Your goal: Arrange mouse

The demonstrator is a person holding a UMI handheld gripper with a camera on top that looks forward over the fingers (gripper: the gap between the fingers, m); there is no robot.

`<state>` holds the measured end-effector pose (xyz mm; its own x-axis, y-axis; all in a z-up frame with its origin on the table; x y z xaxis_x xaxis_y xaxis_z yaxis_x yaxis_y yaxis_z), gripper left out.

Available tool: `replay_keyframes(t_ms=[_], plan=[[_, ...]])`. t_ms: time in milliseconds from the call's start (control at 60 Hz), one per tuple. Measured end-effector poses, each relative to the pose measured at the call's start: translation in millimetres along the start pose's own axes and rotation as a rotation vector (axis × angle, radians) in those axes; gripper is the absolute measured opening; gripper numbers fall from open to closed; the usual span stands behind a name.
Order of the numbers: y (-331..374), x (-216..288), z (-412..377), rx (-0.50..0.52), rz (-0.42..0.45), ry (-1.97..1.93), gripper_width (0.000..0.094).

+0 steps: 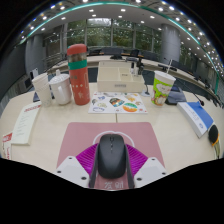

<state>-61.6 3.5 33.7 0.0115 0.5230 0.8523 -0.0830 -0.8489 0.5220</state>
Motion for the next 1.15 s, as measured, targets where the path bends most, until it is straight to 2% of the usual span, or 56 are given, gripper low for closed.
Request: replay_keyframes(t_ms=[67, 167, 183, 217, 283, 533, 817, 1150], plan=[[3, 1, 2, 0.004, 0.004, -0.011, 0.0509], [19, 10, 4, 0.003, 0.006, -0.002, 0.0859], [24, 13, 4, 0.003, 0.012, 0.001, 0.087], [34, 19, 4, 0.003, 0.023, 0.011, 0.0838], [62, 35, 5, -0.002, 0.05, 0.028, 0.0872], [196, 66, -3, -0.009, 0.118, 0.038, 0.0858], [322, 33, -8, -0.026, 0.122, 0.01, 0.0857], [376, 7, -9, -0.019, 0.14, -0.011, 0.0858]])
Point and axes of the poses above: the point between the fingertips, and its own axes, seen from behind it with the camera up: z to the right, x up, y backward, against the way the camera looks, the point moved 7 cm from there along y, backward, against the way the camera looks, and after that the axes turned 10 degrees about z, right-handed, at the moved point
